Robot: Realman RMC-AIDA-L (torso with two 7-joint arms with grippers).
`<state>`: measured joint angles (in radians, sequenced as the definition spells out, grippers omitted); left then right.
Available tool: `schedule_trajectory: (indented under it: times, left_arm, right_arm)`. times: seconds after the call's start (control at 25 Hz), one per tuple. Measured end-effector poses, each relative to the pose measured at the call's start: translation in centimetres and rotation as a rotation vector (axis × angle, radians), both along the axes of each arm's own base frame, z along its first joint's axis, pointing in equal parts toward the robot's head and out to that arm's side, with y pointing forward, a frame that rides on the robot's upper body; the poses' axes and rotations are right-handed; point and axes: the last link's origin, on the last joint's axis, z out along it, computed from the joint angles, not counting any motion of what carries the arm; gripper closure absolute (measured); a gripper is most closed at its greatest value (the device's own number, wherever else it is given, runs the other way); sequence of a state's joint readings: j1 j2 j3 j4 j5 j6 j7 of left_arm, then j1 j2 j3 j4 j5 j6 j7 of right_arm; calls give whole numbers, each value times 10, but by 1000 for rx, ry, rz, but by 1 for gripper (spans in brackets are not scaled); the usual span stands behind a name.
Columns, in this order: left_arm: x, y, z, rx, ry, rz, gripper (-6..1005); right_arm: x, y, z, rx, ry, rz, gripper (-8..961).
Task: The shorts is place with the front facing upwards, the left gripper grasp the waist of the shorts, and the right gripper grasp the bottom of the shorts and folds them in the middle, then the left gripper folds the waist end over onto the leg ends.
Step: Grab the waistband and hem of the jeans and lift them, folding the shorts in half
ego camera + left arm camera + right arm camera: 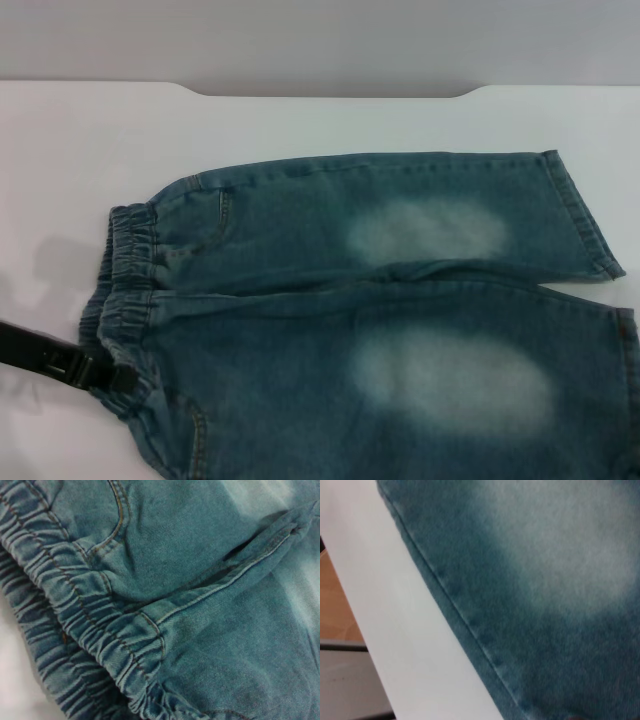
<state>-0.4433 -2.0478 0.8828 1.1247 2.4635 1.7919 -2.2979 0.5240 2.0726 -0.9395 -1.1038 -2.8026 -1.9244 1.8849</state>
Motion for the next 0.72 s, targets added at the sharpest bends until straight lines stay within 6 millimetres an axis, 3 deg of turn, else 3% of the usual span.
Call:
schedule_trajectory:
  times: [0.24,0.72]
  left_arm:
    - [5,5,3,20,-11,-19,878]
    - [37,23,11,87,-96,-129,873]
  right_arm:
    - [-11,3,6,65,85,54,937]
    - [-31,-2,21,117,212,131,938]
